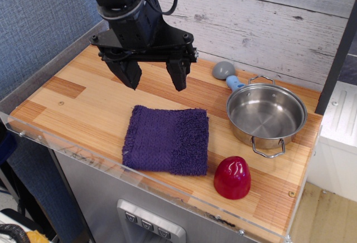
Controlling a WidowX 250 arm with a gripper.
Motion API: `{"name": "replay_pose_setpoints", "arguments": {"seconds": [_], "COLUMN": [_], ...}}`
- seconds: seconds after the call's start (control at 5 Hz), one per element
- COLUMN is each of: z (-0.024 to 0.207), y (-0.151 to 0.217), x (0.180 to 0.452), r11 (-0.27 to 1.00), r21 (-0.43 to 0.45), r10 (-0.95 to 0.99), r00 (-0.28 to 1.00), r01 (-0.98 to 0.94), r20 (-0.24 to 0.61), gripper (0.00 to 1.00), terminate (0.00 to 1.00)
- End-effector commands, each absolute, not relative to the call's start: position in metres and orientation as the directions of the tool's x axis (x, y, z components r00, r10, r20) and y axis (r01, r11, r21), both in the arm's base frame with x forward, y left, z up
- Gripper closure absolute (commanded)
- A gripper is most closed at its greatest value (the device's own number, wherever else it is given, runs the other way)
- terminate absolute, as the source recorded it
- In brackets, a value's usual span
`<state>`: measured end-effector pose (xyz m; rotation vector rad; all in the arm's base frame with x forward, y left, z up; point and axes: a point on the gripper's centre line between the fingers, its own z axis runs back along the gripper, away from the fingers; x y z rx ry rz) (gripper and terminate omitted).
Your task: Move the towel right to the left of the pepper
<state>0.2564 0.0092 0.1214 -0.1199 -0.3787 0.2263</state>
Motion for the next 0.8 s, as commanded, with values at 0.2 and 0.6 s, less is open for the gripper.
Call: {"name": "replay_pose_setpoints", "arguments": {"seconds": [0.2, 0.6], "z": [0.1309, 0.1309], "y": [0.0065, 0.0065], "x": [0.2489, 0.2489], "r11": [0.97, 0.97], "r21": [-0.159, -0.159], "r10": [0.234, 0.234], "r00": [0.893, 0.893], "r01": [-0.186, -0.186], "r20": [0.384, 0.384], "gripper": [0.0, 0.0], "terminate": [0.0, 1.0]}}
